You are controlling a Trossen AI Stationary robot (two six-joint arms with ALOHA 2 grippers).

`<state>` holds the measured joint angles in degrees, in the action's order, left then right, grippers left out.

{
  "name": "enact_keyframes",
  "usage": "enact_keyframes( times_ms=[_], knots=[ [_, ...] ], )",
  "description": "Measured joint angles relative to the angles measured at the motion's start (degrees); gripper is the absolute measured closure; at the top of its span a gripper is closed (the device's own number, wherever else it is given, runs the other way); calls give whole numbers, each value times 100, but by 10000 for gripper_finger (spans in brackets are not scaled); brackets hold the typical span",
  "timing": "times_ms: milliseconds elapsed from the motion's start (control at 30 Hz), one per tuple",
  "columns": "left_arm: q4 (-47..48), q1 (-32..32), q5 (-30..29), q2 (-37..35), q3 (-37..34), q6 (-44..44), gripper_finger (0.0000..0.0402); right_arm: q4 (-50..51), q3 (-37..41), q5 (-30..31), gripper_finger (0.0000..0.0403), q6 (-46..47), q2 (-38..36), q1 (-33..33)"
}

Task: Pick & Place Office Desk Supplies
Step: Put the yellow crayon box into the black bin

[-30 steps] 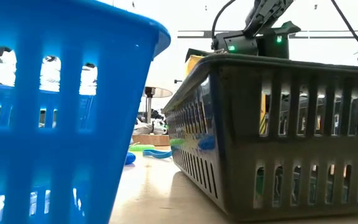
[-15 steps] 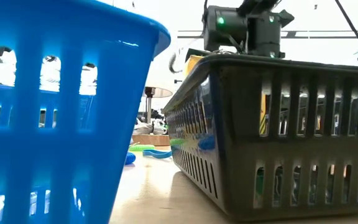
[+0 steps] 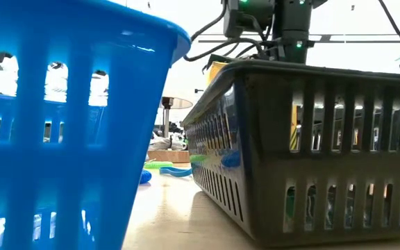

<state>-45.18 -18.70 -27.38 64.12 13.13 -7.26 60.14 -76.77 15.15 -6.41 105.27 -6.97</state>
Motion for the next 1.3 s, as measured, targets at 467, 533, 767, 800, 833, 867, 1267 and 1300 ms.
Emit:
enact_keyframes(
  times_ms=[467, 533, 767, 800, 833, 867, 1267, 1300],
  knots=[
    [80, 0, 1, 0, 2, -3, 156, 56, 688, 396, 388, 1425, 0, -994],
    [78, 0, 1, 0, 2, -5, 156, 66, 688, 395, 364, 1616, 0, -1059],
    [43, -2, 1, 0, 2, -5, 156, 70, 688, 593, 237, 2075, 0, -1095],
    [43, -2, 1, 0, 2, -5, 156, 70, 688, 683, 221, 2107, 0, -1087],
    [43, -2, 1, 0, 2, -5, 156, 68, 688, 742, 206, 2119, 0, -1081],
    [43, -2, 1, 0, 2, -5, 156, 70, 688, 759, 194, 2155, 0, -1081],
    [43, -2, 1, 0, 2, -45, 156, -73, 1371, 952, 179, 2819, 42, -1079],
    [41, -2, 1, 0, 2, -48, 156, -90, 1449, 952, 182, 2872, 42, -1079]
  ],
)
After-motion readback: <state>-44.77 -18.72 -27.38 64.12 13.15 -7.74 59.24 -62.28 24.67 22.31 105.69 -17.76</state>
